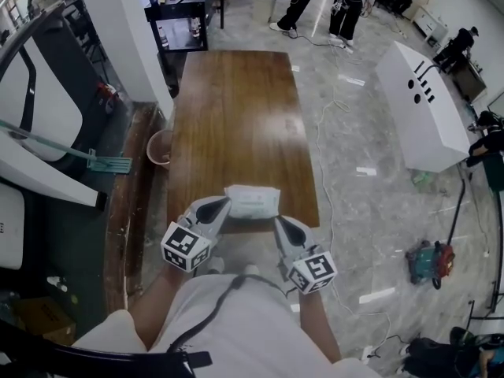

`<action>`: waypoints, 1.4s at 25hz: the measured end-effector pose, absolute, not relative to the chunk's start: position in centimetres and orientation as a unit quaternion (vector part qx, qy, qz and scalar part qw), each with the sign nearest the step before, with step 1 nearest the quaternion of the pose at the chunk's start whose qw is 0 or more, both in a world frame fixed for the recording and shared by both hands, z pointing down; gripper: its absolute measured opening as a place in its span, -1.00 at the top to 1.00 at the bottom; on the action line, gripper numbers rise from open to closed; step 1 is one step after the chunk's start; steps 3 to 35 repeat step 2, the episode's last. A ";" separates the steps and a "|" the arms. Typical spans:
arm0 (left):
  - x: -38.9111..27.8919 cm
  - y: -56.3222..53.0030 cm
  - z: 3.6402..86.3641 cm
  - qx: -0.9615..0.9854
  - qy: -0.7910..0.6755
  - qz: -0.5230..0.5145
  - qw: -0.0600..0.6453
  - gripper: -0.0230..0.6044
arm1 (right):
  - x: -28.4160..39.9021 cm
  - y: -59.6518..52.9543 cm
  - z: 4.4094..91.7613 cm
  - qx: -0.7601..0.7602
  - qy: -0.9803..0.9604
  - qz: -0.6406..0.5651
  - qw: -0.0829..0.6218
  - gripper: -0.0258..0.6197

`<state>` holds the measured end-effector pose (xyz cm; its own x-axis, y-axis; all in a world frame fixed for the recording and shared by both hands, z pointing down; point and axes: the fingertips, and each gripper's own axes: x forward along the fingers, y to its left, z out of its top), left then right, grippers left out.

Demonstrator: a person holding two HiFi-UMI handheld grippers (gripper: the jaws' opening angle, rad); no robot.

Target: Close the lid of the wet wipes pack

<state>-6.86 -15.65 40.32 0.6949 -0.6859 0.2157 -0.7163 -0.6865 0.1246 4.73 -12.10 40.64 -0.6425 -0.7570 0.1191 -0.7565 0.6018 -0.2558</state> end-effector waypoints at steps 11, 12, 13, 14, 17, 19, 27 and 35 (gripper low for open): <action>-7.2 -15.6 40.3 0.915 -0.384 0.077 0.100 0.92 | 4.5 -12.0 40.6 -0.423 0.895 -0.144 0.000 0.90; -7.2 -15.6 40.3 0.915 -0.384 0.077 0.100 0.92 | 4.5 -12.0 40.6 -0.423 0.895 -0.144 0.000 0.90; -7.2 -15.6 40.3 0.915 -0.384 0.077 0.100 0.92 | 4.5 -12.0 40.6 -0.423 0.895 -0.144 0.000 0.90; -7.2 -15.6 40.3 0.915 -0.384 0.077 0.100 0.92 | 4.5 -12.0 40.6 -0.423 0.895 -0.144 0.000 0.90; -7.2 -15.6 40.3 0.915 -0.384 0.077 0.100 0.92 | 4.5 -12.0 40.6 -0.423 0.895 -0.144 0.000 0.90; -7.2 -15.6 40.3 0.915 -0.384 0.077 0.100 0.92 | 4.5 -12.0 40.6 -0.423 0.895 -0.144 0.000 0.90; -7.2 -15.6 40.3 0.915 -0.384 0.077 0.100 0.92 | 4.5 -12.0 40.6 -0.423 0.895 -0.144 0.000 0.90; -7.2 -15.6 40.3 0.915 -0.384 0.077 0.100 0.92 | 4.5 -12.0 40.6 -0.423 0.895 -0.144 0.000 0.90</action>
